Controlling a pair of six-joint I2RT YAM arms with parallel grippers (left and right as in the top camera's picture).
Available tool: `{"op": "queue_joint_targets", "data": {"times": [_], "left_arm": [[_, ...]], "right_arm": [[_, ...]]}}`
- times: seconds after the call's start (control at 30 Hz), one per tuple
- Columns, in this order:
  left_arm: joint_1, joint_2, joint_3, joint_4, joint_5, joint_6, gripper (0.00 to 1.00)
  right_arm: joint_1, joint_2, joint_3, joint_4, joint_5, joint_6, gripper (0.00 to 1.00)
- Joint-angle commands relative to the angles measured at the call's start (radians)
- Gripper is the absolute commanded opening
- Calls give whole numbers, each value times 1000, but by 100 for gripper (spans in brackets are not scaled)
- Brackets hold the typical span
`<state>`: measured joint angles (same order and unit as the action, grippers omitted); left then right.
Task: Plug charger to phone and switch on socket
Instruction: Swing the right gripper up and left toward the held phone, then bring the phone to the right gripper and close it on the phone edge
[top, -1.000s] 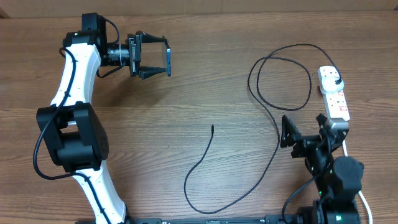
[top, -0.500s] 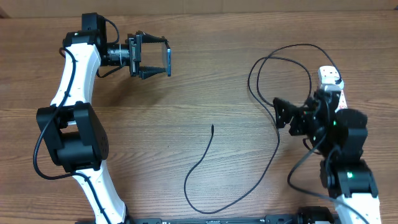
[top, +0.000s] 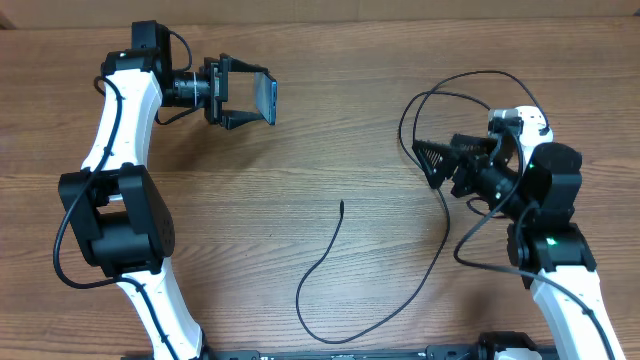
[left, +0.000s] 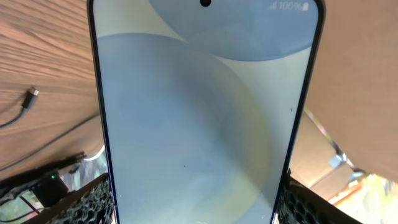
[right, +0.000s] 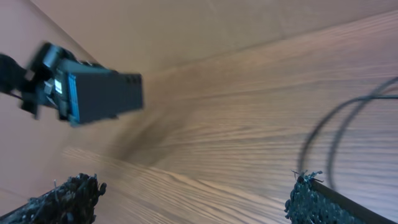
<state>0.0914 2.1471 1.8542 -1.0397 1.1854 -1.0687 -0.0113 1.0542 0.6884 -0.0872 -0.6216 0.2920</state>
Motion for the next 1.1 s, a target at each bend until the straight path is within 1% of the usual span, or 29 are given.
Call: {"op": "queue_joint_targets", "data": {"times": [0.0, 0.13, 0.27, 0.43, 0.57, 0.73, 1.07], "left_arm": [[-23, -18, 34, 3, -78, -82, 4], [-46, -18, 34, 3, -154, -126, 4], [-73, -18, 34, 3, -250, -164, 4], [-119, -18, 34, 3, -383, -214, 4], [-156, -18, 34, 3, -458, -230, 4], [-209, -18, 34, 4, -549, -245, 4], [-310, -18, 34, 9, -594, -267, 4]], "right_arm": [[5, 61, 27, 78, -53, 217, 100], [6, 148, 27, 172, -55, 401, 100], [21, 223, 27, 230, -66, 477, 100], [97, 282, 27, 280, -63, 486, 100], [150, 288, 27, 303, -30, 486, 100], [177, 288, 26, 299, -32, 490, 100], [237, 290, 25, 248, 22, 462, 99]]}}
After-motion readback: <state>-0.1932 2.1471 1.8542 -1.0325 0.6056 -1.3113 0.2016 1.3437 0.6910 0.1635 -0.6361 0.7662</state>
